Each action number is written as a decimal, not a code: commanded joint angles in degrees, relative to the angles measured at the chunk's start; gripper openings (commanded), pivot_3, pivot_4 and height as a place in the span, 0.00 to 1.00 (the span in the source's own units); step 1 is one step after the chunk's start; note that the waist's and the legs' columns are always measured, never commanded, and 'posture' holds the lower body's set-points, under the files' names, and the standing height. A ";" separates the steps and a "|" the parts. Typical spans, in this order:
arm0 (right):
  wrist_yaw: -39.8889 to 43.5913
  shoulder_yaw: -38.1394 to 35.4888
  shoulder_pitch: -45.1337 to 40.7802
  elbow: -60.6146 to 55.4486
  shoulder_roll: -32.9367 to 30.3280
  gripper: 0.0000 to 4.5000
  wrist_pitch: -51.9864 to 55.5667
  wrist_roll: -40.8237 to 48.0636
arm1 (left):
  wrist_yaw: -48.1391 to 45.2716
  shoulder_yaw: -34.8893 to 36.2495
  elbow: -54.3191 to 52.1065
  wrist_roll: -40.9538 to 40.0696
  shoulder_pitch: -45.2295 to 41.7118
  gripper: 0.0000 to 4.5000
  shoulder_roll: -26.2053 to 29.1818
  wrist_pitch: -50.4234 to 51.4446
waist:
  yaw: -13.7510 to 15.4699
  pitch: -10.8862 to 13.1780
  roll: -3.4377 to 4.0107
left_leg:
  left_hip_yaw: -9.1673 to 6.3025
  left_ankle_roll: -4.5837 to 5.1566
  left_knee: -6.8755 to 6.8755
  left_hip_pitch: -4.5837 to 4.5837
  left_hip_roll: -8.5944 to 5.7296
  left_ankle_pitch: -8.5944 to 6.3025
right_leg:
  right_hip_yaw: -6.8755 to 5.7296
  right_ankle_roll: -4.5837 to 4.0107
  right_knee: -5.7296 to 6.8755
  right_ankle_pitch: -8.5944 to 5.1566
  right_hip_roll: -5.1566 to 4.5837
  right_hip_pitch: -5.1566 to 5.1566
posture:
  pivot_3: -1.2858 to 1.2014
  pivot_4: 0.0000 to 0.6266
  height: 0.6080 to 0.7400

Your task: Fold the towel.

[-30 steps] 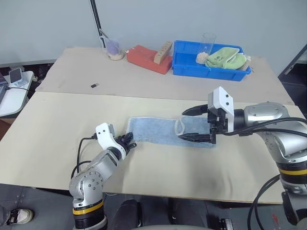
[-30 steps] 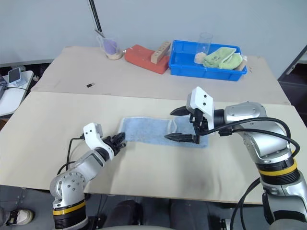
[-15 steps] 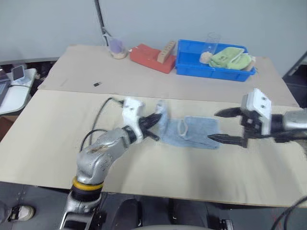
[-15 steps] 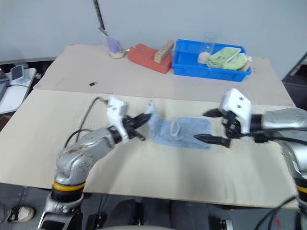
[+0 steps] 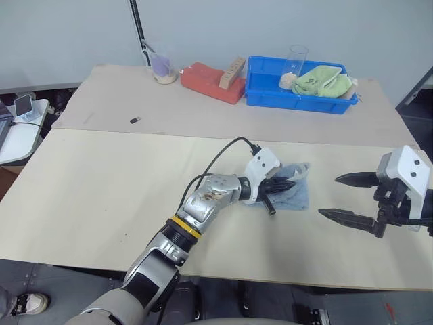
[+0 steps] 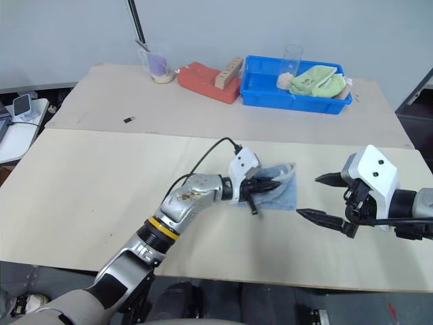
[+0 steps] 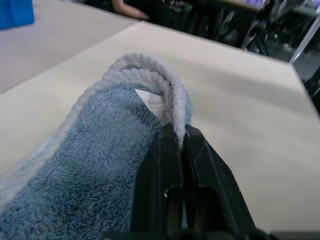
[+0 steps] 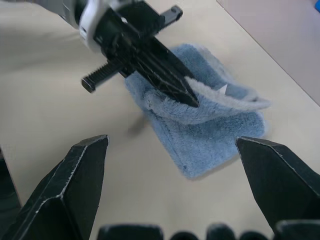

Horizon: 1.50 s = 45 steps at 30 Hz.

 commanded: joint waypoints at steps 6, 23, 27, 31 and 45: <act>-2.36 0.59 -2.74 1.99 -0.54 1.00 -1.95 0.64 | -4.25 2.73 -6.10 -1.50 -0.14 0.96 -1.85 -0.86 | 0.10 0.00 0.00 | -0.02 0.13 0.04 -0.04 -0.01 -0.07 | 0.14 0.13 -0.03 -0.03 -0.06 0.01 | 0.52 0.24 0.82; -28.76 24.50 -9.63 6.58 27.36 0.35 -19.96 -15.88 | -7.10 9.78 -24.80 -1.96 11.18 0.03 14.80 0.61 | 0.24 -0.07 0.15 | -0.03 0.08 0.09 -0.02 0.01 -0.03 | 0.15 0.18 0.07 -0.09 -0.12 0.01 | 0.52 0.24 0.82; -32.88 29.88 -9.12 10.83 33.22 0.04 -24.85 -21.15 | -4.30 7.01 -19.03 1.64 10.54 0.00 9.79 -2.78 | 0.23 -0.08 0.16 | -0.03 0.21 0.18 -0.04 -0.09 -0.01 | 0.23 0.20 0.03 -0.07 -0.12 0.11 | 0.52 0.24 0.82; -35.79 32.62 -9.14 16.45 37.07 0.01 -28.62 -25.14 | -1.31 5.27 -8.40 6.49 10.46 0.00 6.55 -8.95 | -0.21 -0.10 0.20 | -0.01 0.20 0.15 0.03 -0.11 -0.01 | 0.23 0.18 0.07 -0.07 0.02 0.10 | 0.52 0.24 0.82; -38.88 25.19 -6.68 25.76 34.23 0.01 -33.26 -29.89 | 4.80 7.87 10.38 11.90 9.58 0.00 3.52 -16.83 | -0.11 -0.14 0.23 | -0.03 0.25 0.14 0.06 -0.06 -0.03 | 0.26 0.23 0.07 -0.02 -0.08 0.19 | 0.52 0.24 0.82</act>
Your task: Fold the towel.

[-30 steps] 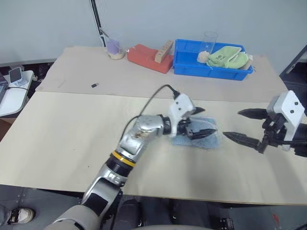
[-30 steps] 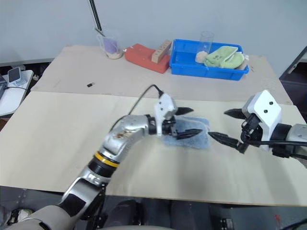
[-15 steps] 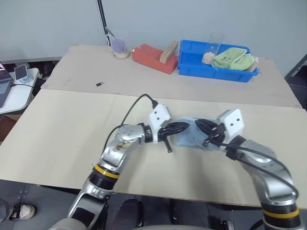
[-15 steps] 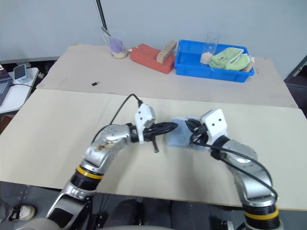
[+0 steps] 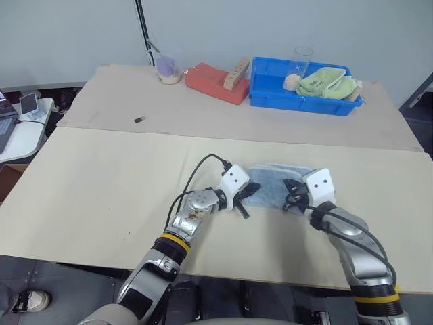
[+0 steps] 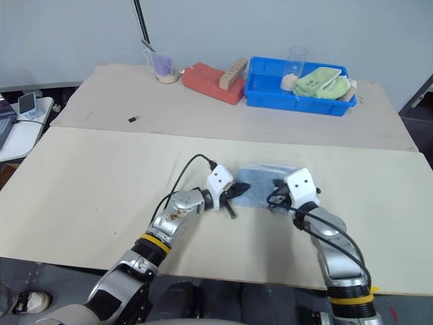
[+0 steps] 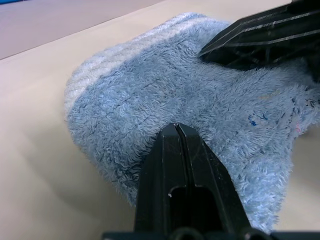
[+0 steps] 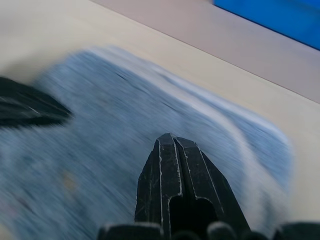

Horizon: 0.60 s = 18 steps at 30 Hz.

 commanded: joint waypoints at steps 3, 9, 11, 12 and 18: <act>-1.45 -5.81 0.44 -1.23 -1.94 0.01 -1.85 -0.53 | -0.80 2.72 -6.02 -1.51 2.36 0.00 1.62 2.73 | -0.69 -0.02 0.04 | 0.00 0.00 -0.01 0.01 0.04 0.00 | 0.01 0.00 0.05 0.00 0.05 -0.02 | 0.52 0.24 0.82; 0.95 -6.04 -0.54 -7.41 -1.73 0.01 -1.87 1.51 | -1.24 5.26 -21.71 -6.35 1.11 0.00 1.82 11.84 | -1.19 -0.02 0.05 | -0.04 -0.02 -0.09 -0.06 0.09 0.01 | 0.01 -0.01 0.13 -0.01 0.08 -0.17 | 0.52 0.24 0.82; 0.90 -4.44 -2.78 -7.13 -0.54 0.01 -1.86 1.29 | -0.42 5.61 -20.18 -6.29 -1.22 0.00 0.52 12.50 | -1.16 -0.02 0.05 | -0.04 -0.01 -0.01 -0.06 0.05 0.01 | 0.02 0.02 0.09 0.01 0.04 -0.10 | 0.52 0.24 0.82; 0.63 -3.41 -3.87 -6.14 0.26 0.01 -1.94 0.88 | -0.27 5.30 -17.95 -5.57 -2.28 0.00 -0.18 11.65 | -1.14 -0.02 0.05 | -0.03 -0.01 0.02 -0.07 0.03 0.01 | 0.03 0.06 0.03 0.04 0.04 -0.08 | 0.52 0.24 0.82; -0.22 1.91 -6.33 0.42 4.25 0.01 -2.10 -1.28 | 0.15 3.52 -1.32 -1.04 -7.00 0.00 -3.23 5.31 | -1.00 -0.03 0.06 | -0.05 0.01 -0.02 -0.04 -0.11 0.00 | 0.00 0.09 -0.06 0.04 0.08 -0.01 | 0.52 0.24 0.82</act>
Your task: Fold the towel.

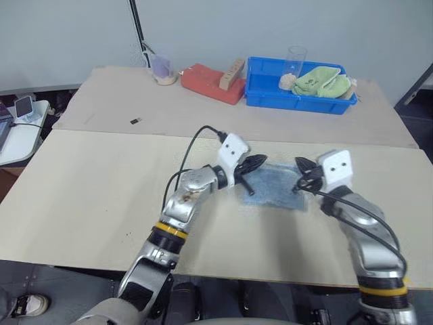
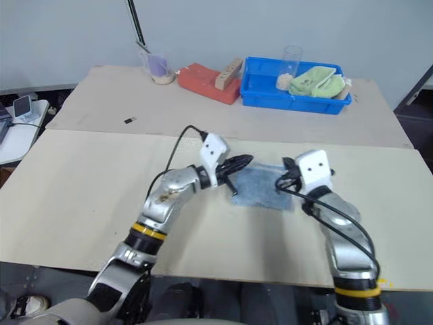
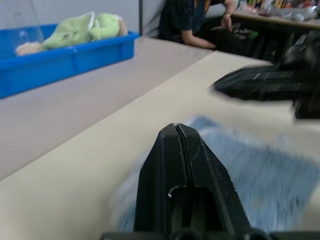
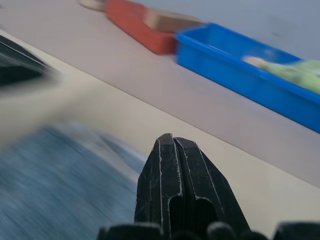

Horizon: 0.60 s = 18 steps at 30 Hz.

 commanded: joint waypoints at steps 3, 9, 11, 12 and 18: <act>-1.00 1.32 1.03 4.42 1.16 0.01 -0.91 -1.67 | 0.90 -0.65 12.32 3.82 -2.52 0.00 -0.73 -7.00 | -0.12 0.00 0.00 | 0.02 0.00 -0.04 -0.10 0.02 0.00 | 0.00 -0.01 0.00 0.00 0.00 -0.14 | 0.52 0.24 0.82; -1.58 -1.88 2.98 4.40 -0.36 0.01 -0.19 -1.41 | 1.47 -0.09 17.73 5.40 -2.46 0.00 -0.09 -10.15 | -0.03 0.00 0.00 | 0.01 0.02 -0.03 -0.06 0.06 -0.01 | 0.01 -0.01 0.01 0.00 -0.08 -0.07 | 0.52 0.24 0.82; -1.48 -3.23 3.53 4.03 -1.42 0.01 0.04 -1.31 | 1.42 0.13 17.95 5.49 -2.29 0.00 -0.13 -10.49 | 0.03 0.00 0.00 | 0.01 0.02 -0.03 -0.04 0.06 -0.01 | 0.01 0.00 0.02 0.00 -0.08 -0.05 | 0.52 0.24 0.82; -1.46 -3.97 3.75 3.94 -1.92 0.01 0.16 -1.20 | 1.43 0.26 17.97 5.47 -2.22 0.00 -0.20 -10.56 | 0.01 0.00 0.00 | 0.01 0.02 -0.03 -0.04 0.06 -0.01 | 0.01 0.00 0.02 0.00 -0.08 -0.05 | 0.52 0.24 0.82; 2.33 -7.33 4.86 -1.01 -4.07 0.01 2.20 3.78 | -6.25 2.01 9.56 -0.70 -0.13 0.00 -1.03 -10.21 | -0.36 0.00 0.01 | 0.01 0.02 -0.04 -0.04 0.09 -0.01 | 0.03 0.00 0.04 0.00 -0.06 -0.08 | 0.52 0.24 0.82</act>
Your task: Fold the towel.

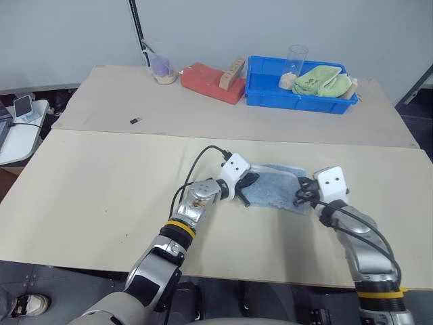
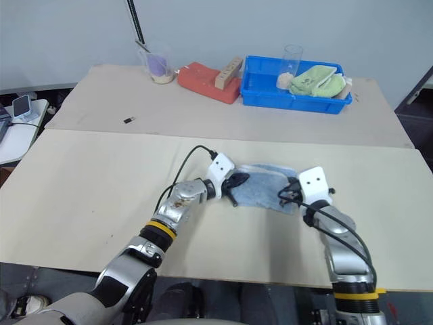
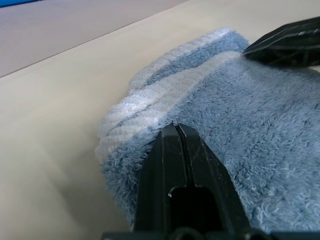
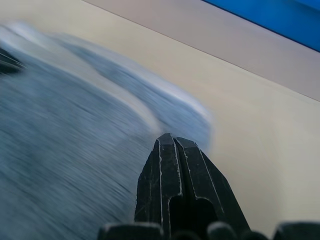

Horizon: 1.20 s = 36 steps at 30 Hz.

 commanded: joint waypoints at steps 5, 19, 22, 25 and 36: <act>7.19 -5.22 0.50 -12.39 -3.58 0.21 4.61 10.00 | -14.46 1.02 -22.83 -7.56 4.32 0.06 8.32 4.44 | -0.16 0.00 0.02 | 0.00 -0.01 -0.04 -0.04 0.06 0.00 | 0.01 0.00 0.04 0.00 0.06 -0.09 | 0.52 0.24 0.82; 13.69 -3.72 -7.39 -1.17 -10.62 0.98 12.75 14.09 | -31.41 13.93 -58.54 -30.04 12.84 1.00 41.55 26.40 | 0.28 -0.01 0.06 | 0.01 -0.01 0.00 0.03 0.08 0.01 | -0.03 -0.03 0.03 -0.05 -0.03 -0.02 | 0.52 0.24 0.82; 14.52 -2.50 -9.68 5.38 -10.91 0.98 12.19 12.97 | -33.03 15.68 -62.35 -33.38 14.98 1.00 44.40 28.35 | 0.07 -0.01 0.06 | 0.06 -0.02 -0.02 0.05 0.06 0.01 | -0.01 -0.03 0.03 -0.06 -0.01 -0.02 | 0.52 0.24 0.82; 15.87 -1.03 -11.24 10.34 -10.67 0.98 12.22 12.45 | -32.54 16.01 -63.84 -34.93 15.61 1.00 45.35 28.97 | 0.09 0.00 0.06 | 0.07 -0.03 -0.02 0.05 0.07 0.02 | -0.01 -0.04 0.06 -0.06 0.02 -0.04 | 0.52 0.24 0.82; 18.71 1.65 -15.44 15.71 -8.38 0.81 16.97 13.96 | -30.23 15.05 -65.29 -34.32 16.26 1.00 45.53 27.58 | -0.14 -0.01 0.06 | 0.09 -0.04 -0.03 0.07 0.08 0.02 | 0.00 -0.05 0.06 -0.06 0.07 -0.03 | 0.52 0.24 0.82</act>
